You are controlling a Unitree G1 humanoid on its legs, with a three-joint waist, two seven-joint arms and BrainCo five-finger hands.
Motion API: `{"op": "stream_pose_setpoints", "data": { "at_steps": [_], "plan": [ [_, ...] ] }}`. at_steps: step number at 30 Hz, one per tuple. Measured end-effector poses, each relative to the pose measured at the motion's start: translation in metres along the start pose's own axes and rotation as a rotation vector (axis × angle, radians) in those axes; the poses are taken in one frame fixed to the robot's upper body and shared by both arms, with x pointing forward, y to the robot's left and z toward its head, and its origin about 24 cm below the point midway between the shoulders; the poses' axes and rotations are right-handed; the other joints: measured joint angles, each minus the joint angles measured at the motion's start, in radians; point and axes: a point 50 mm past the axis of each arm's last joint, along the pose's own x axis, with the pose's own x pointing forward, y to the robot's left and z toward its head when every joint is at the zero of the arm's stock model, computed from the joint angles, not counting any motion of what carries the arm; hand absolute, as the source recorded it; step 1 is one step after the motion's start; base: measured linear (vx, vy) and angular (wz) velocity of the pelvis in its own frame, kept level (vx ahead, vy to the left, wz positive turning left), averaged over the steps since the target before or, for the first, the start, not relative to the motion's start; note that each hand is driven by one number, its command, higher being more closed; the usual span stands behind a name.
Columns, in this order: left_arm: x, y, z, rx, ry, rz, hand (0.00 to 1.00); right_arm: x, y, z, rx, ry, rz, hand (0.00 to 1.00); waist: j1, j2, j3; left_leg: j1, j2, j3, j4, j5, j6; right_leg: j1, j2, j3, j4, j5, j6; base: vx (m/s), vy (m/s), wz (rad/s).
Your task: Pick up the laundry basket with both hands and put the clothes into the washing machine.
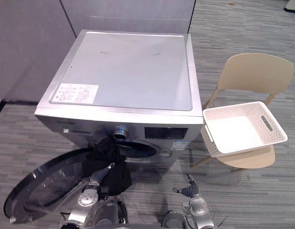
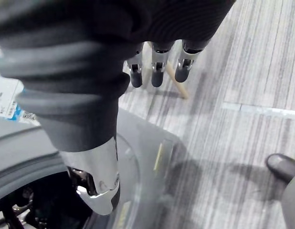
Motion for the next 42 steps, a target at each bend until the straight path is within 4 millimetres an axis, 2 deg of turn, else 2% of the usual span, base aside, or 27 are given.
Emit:
{"op": "stream_pose_setpoints", "data": {
  "at_steps": [3, 5, 7, 8, 9, 11, 12, 14, 15, 17, 18, 21, 22, 24, 25, 27, 28, 30, 31, 32, 35, 38, 39, 42],
  "plan": [
    [0.004, 0.005, 0.005, 0.006, -0.014, 0.004, 1.00, -0.001, 0.010, 0.003, 0.022, -0.011, 0.022, 0.00, -0.003, -0.020, -0.002, -0.009, -0.038, -0.002, 0.026, -0.007, 0.010, -0.005, -0.019, 0.002, -0.011, -0.002, 0.003, 0.15, 0.121, -0.07],
    [0.007, 0.006, 0.010, 0.007, -0.029, 0.004, 1.00, 0.001, 0.009, 0.008, 0.022, -0.026, 0.018, 0.00, -0.006, -0.006, 0.021, -0.030, -0.039, -0.003, 0.068, -0.021, 0.026, -0.032, -0.032, 0.012, 0.048, -0.005, 0.006, 0.02, 0.081, 0.10],
    [0.010, 0.010, 0.017, 0.008, -0.058, 0.015, 1.00, 0.006, 0.009, 0.016, 0.019, -0.044, 0.020, 0.00, -0.002, 0.001, 0.055, -0.073, -0.026, -0.005, 0.124, -0.027, 0.026, -0.096, -0.047, 0.013, 0.154, -0.021, 0.015, -0.09, 0.035, 0.01],
    [0.015, 0.013, 0.027, 0.014, -0.092, 0.027, 1.00, 0.012, 0.007, 0.031, 0.022, -0.084, 0.014, 0.00, -0.002, -0.003, 0.095, -0.122, -0.017, -0.006, 0.192, -0.049, 0.030, -0.165, -0.061, 0.021, 0.262, -0.054, 0.013, -0.12, -0.005, -0.06],
    [0.017, 0.014, 0.033, 0.015, -0.110, 0.034, 1.00, 0.014, 0.006, 0.037, 0.023, -0.098, 0.010, 0.00, -0.002, -0.005, 0.113, -0.144, -0.010, -0.006, 0.221, -0.062, 0.031, -0.197, -0.066, 0.029, 0.304, -0.071, 0.011, -0.19, -0.019, -0.15],
    [0.032, 0.015, 0.063, -0.022, -0.198, 0.059, 1.00, 0.024, -0.004, 0.074, 0.011, -0.207, -0.039, 0.00, -0.002, -0.011, 0.163, -0.301, 0.027, -0.009, 0.376, -0.150, 0.039, -0.387, -0.084, 0.072, 0.525, -0.161, 0.011, -0.23, -0.042, -0.24],
    [0.035, 0.016, 0.072, -0.033, -0.223, 0.066, 1.00, 0.026, -0.006, 0.084, 0.006, -0.236, -0.046, 0.00, -0.003, -0.014, 0.180, -0.334, 0.034, -0.009, 0.409, -0.166, 0.044, -0.421, -0.089, 0.080, 0.563, -0.180, 0.011, -0.26, -0.054, -0.29],
    [0.046, 0.010, 0.113, -0.080, -0.344, 0.078, 1.00, 0.027, -0.014, 0.129, 0.016, -0.381, -0.083, 0.00, -0.001, -0.017, 0.258, -0.473, 0.078, -0.011, 0.596, -0.229, 0.056, -0.566, -0.104, 0.126, 0.741, -0.276, 0.020, -0.28, -0.049, -0.35],
    [0.047, 0.008, 0.120, -0.088, -0.362, 0.078, 1.00, 0.027, -0.014, 0.137, 0.022, -0.407, -0.089, 0.00, -0.002, -0.016, 0.260, -0.507, 0.089, -0.013, 0.633, -0.241, 0.058, -0.604, -0.105, 0.135, 0.775, -0.294, 0.020, -0.30, -0.039, -0.39],
    [0.051, -0.001, 0.158, -0.148, -0.473, 0.076, 1.00, 0.020, -0.013, 0.169, 0.059, -0.521, -0.102, 0.00, -0.004, -0.014, 0.272, -0.675, 0.122, -0.031, 0.780, -0.279, 0.065, -0.777, -0.114, 0.170, 0.937, -0.343, 0.010, -0.25, -0.025, -0.22],
    [0.050, -0.003, 0.169, -0.162, -0.507, 0.074, 1.00, 0.019, -0.012, 0.174, 0.072, -0.539, -0.103, 0.00, -0.003, -0.014, 0.272, -0.715, 0.129, -0.034, 0.809, -0.283, 0.070, -0.821, -0.116, 0.178, 0.972, -0.350, 0.007, -0.18, -0.026, -0.06],
    [0.043, -0.018, 0.224, -0.250, -0.673, 0.057, 1.00, 0.010, -0.008, 0.200, 0.134, -0.631, -0.125, 0.00, 0.003, -0.014, 0.273, -0.931, 0.159, -0.056, 0.954, -0.294, 0.080, -1.049, -0.117, 0.220, 1.142, -0.381, -0.010, -0.21, -0.043, -0.13],
    [0.042, -0.020, 0.230, -0.261, -0.688, 0.054, 1.00, 0.009, -0.007, 0.204, 0.141, -0.641, -0.124, 0.00, 0.003, -0.014, 0.272, -0.955, 0.163, -0.060, 0.971, -0.295, 0.081, -1.075, -0.115, 0.226, 1.162, -0.384, -0.011, -0.15, -0.045, -0.15],
    [0.035, -0.027, 0.262, -0.295, -0.780, 0.040, 1.00, -0.001, -0.009, 0.220, 0.176, -0.714, -0.143, 0.00, 0.001, -0.014, 0.272, -1.067, 0.171, -0.077, 1.043, -0.297, 0.084, -1.191, -0.115, 0.247, 1.250, -0.399, -0.019, -0.11, -0.054, -0.06],
    [0.034, -0.028, 0.269, -0.299, -0.801, 0.037, 1.00, -0.003, -0.010, 0.223, 0.183, -0.729, -0.149, 0.00, 0.002, -0.015, 0.272, -1.090, 0.172, -0.082, 1.057, -0.297, 0.084, -1.212, -0.115, 0.253, 1.265, -0.400, -0.020, -0.10, -0.067, -0.06],
    [0.025, -0.030, 0.310, -0.305, -0.915, 0.036, 1.00, -0.011, -0.016, 0.234, 0.212, -0.790, -0.171, 0.00, 0.001, -0.016, 0.271, -1.183, 0.188, -0.089, 1.107, -0.296, 0.085, -1.312, -0.109, 0.271, 1.323, -0.403, -0.024, -0.07, -0.074, -0.11],
    [0.022, -0.028, 0.320, -0.297, -0.946, 0.044, 1.00, -0.012, -0.017, 0.236, 0.216, -0.801, -0.174, 0.00, -0.001, -0.016, 0.271, -1.200, 0.189, -0.091, 1.116, -0.296, 0.086, -1.331, -0.107, 0.276, 1.333, -0.403, -0.024, -0.05, -0.090, -0.16],
    [0.005, -0.017, 0.375, -0.250, -1.098, 0.083, 1.00, -0.018, -0.021, 0.242, 0.238, -0.839, -0.185, 0.00, -0.008, -0.016, 0.271, -1.261, 0.200, -0.093, 1.153, -0.294, 0.094, -1.404, -0.096, 0.291, 1.372, -0.401, -0.026, -0.03, -0.081, -0.18],
    [0.000, -0.015, 0.387, -0.236, -1.134, 0.091, 1.00, -0.019, -0.021, 0.244, 0.243, -0.847, -0.185, 0.00, -0.010, -0.016, 0.271, -1.272, 0.204, -0.094, 1.158, -0.293, 0.094, -1.415, -0.093, 0.292, 1.376, -0.400, -0.028, -0.01, -0.061, -0.15],
    [-0.011, -0.007, 0.415, -0.200, -1.209, 0.116, 1.00, -0.023, -0.020, 0.247, 0.257, -0.870, -0.180, 0.00, -0.019, -0.018, 0.269, -1.297, 0.206, -0.101, 1.167, -0.293, 0.095, -1.437, -0.088, 0.295, 1.385, -0.400, -0.028, 0.00, -0.044, -0.10],
    [-0.040, 0.013, 0.471, -0.145, -1.348, 0.197, 1.00, -0.032, -0.019, 0.254, 0.295, -0.920, -0.173, 0.00, -0.037, -0.022, 0.267, -1.340, 0.213, -0.114, 1.180, -0.289, 0.102, -1.473, -0.082, 0.291, 1.393, -0.399, -0.031, 0.03, -0.054, -0.10],
    [-0.062, 0.020, 0.503, -0.081, -1.413, 0.264, 1.00, -0.036, -0.021, 0.258, 0.310, -0.957, -0.163, 0.00, -0.043, -0.022, 0.267, -1.364, 0.221, -0.119, 1.186, -0.286, 0.106, -1.488, -0.080, 0.284, 1.395, -0.397, -0.034, 0.06, -0.049, -0.06],
    [-0.063, 0.021, 0.507, -0.057, -1.415, 0.282, 0.00, -0.037, -0.021, 0.258, 0.309, -0.962, -0.159, 0.00, -0.044, -0.022, 0.267, -1.365, 0.221, -0.120, 1.186, -0.286, 0.106, -1.489, -0.080, 0.282, 1.395, -0.397, -0.033, 0.07, -0.048, 0.00],
    [-0.063, 0.029, 0.514, 0.125, -1.398, 0.416, 0.00, -0.039, -0.023, 0.260, 0.301, -0.990, -0.146, 0.00, -0.047, -0.024, 0.266, -1.376, 0.217, -0.121, 1.180, -0.287, 0.106, -1.497, -0.082, 0.273, 1.391, -0.398, -0.033, 0.05, -0.044, 0.02]
  ]
}}
